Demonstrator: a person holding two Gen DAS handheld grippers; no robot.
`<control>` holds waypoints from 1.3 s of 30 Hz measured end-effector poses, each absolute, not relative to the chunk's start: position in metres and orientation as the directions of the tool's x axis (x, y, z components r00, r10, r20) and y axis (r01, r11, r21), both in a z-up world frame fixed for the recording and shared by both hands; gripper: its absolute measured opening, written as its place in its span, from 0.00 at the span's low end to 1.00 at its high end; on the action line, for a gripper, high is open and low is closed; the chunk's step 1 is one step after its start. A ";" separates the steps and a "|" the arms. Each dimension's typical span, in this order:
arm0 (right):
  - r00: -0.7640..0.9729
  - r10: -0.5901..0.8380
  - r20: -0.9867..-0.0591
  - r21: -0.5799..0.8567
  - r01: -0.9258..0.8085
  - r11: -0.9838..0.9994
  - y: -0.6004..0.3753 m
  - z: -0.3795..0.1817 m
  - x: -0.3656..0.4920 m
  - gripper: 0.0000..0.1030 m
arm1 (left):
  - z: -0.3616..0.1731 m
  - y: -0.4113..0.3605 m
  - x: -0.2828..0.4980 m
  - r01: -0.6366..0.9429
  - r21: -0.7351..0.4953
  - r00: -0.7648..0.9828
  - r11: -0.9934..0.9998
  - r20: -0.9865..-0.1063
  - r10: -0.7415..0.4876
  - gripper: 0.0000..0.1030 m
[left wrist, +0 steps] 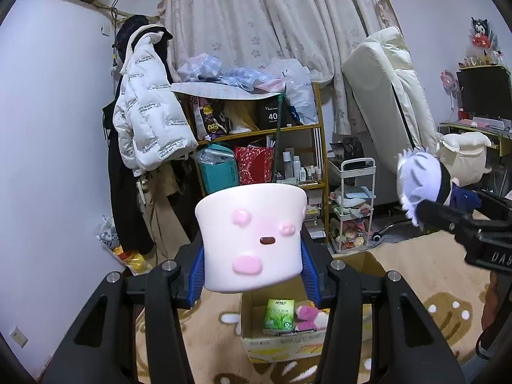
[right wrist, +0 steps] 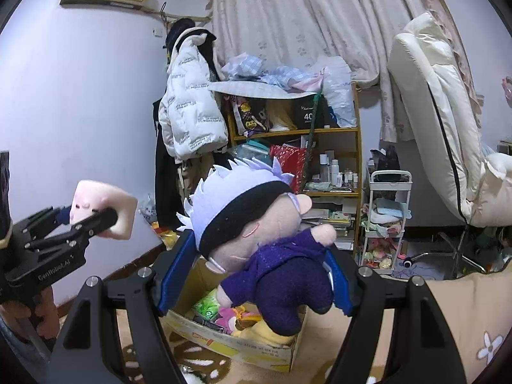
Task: Organize soft objects
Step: 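Lift both items over the box and open both tools to drop them in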
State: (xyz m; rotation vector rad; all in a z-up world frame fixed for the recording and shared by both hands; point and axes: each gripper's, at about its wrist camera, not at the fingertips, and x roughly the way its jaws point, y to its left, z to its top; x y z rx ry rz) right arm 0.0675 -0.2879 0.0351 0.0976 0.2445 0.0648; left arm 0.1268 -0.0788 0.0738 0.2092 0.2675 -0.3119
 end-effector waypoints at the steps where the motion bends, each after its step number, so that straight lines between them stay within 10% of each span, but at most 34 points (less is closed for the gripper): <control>1: 0.968 0.071 -0.242 0.095 -0.049 0.994 -0.287 0.033 0.071 0.76 | 0.072 -0.080 0.130 0.329 0.161 0.917 0.931 -0.292 -0.273 0.48; 29: 0.907 0.118 -0.404 0.233 -0.023 0.972 -0.303 -0.045 0.140 0.78 | -0.026 -0.094 0.205 0.364 0.093 0.807 0.927 -0.527 -0.265 0.52; 39: 0.876 0.165 -0.454 0.293 -0.028 0.956 -0.307 -0.062 0.150 0.79 | -0.038 -0.101 0.196 0.361 0.121 0.811 0.924 -0.530 -0.247 0.76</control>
